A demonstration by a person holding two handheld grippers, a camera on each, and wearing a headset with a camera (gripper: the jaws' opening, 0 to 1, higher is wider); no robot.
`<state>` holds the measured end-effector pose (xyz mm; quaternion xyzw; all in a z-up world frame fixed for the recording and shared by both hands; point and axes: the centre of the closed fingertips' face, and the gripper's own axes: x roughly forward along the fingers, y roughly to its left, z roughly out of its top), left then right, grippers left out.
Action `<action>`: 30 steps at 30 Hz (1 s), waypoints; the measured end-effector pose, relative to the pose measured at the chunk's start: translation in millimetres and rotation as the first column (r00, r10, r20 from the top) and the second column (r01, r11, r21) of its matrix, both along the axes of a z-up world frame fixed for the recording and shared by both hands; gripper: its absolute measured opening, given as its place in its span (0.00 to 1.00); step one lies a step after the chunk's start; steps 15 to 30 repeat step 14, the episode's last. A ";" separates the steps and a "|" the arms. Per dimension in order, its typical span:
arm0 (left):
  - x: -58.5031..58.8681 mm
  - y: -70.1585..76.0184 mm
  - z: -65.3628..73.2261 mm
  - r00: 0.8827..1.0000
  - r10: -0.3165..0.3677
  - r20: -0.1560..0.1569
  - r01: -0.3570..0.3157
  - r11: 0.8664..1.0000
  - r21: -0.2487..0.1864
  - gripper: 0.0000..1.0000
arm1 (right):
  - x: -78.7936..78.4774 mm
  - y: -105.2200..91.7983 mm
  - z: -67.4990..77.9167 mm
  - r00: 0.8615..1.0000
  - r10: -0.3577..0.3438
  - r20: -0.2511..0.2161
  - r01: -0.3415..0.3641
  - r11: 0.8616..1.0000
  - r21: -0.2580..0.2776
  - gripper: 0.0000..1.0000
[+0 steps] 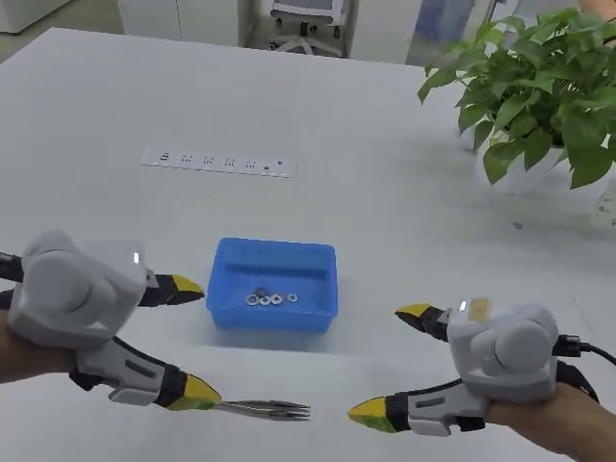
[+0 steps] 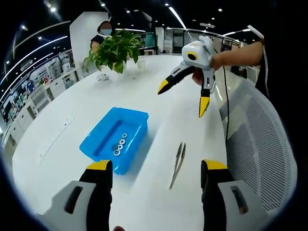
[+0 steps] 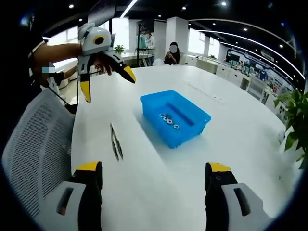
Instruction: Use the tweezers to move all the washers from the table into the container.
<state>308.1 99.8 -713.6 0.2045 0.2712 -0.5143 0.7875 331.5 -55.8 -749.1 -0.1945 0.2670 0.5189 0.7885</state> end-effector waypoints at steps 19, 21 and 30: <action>2.0 5.0 11.4 0.993 0.116 0.032 -0.113 0.990 -0.091 0.99 | 3.0 -5.0 7.8 0.998 -0.066 0.012 0.066 0.998 0.025 1.00; 2.0 5.0 11.4 0.993 0.116 0.032 -0.113 0.990 -0.091 0.99 | 3.0 -5.0 7.8 0.998 -0.066 0.012 0.066 0.998 0.025 1.00; 2.0 5.0 11.4 0.993 0.116 0.032 -0.113 0.990 -0.091 0.99 | 3.0 -5.0 7.8 0.998 -0.066 0.012 0.066 0.998 0.025 1.00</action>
